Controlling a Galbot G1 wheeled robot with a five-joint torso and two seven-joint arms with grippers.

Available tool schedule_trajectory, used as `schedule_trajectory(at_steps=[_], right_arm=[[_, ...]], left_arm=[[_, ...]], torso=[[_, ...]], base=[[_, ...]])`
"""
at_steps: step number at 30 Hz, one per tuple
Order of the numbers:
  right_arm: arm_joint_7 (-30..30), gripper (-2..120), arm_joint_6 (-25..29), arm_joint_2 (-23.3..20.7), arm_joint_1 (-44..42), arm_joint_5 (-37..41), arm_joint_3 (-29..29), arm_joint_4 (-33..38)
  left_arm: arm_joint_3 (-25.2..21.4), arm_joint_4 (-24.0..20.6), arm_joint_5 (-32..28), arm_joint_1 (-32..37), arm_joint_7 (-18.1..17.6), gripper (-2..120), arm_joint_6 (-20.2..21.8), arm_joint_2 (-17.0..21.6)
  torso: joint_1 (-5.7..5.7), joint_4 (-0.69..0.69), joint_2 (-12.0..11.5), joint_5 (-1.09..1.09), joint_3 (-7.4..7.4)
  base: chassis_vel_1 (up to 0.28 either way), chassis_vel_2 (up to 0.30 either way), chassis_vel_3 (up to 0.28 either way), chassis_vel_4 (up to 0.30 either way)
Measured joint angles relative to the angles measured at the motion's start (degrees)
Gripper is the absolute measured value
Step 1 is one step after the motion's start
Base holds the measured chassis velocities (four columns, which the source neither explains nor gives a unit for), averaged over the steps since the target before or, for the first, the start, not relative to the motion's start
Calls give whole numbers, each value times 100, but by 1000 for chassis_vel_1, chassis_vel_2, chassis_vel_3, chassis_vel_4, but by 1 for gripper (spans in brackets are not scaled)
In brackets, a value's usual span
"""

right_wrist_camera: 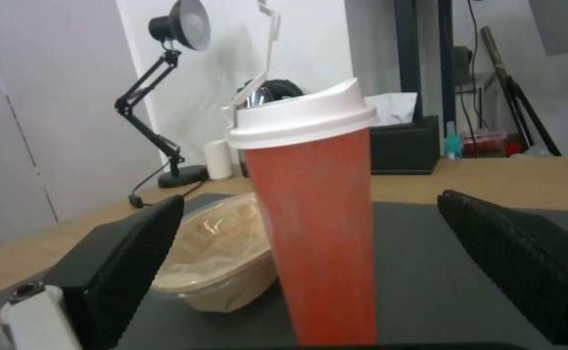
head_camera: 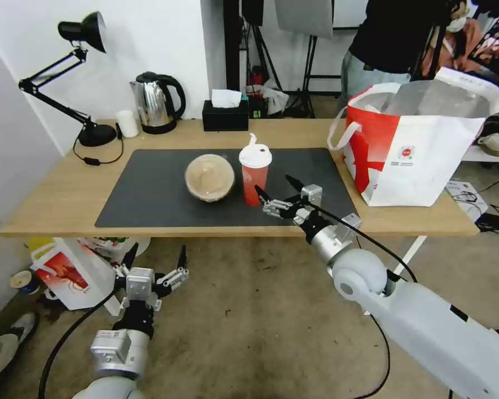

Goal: Pick up the trash from the table and place it into the takeout bag.

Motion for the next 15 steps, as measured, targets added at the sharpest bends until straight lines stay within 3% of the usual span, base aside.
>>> schedule_trajectory(at_steps=[15], right_arm=[[-79,100,-43,211,476,94,-252,-520]], left_arm=[[0,0,0,0,0,100,0,0]], torso=[[0,0,0,0,0]], base=[[0,0,0,0]])
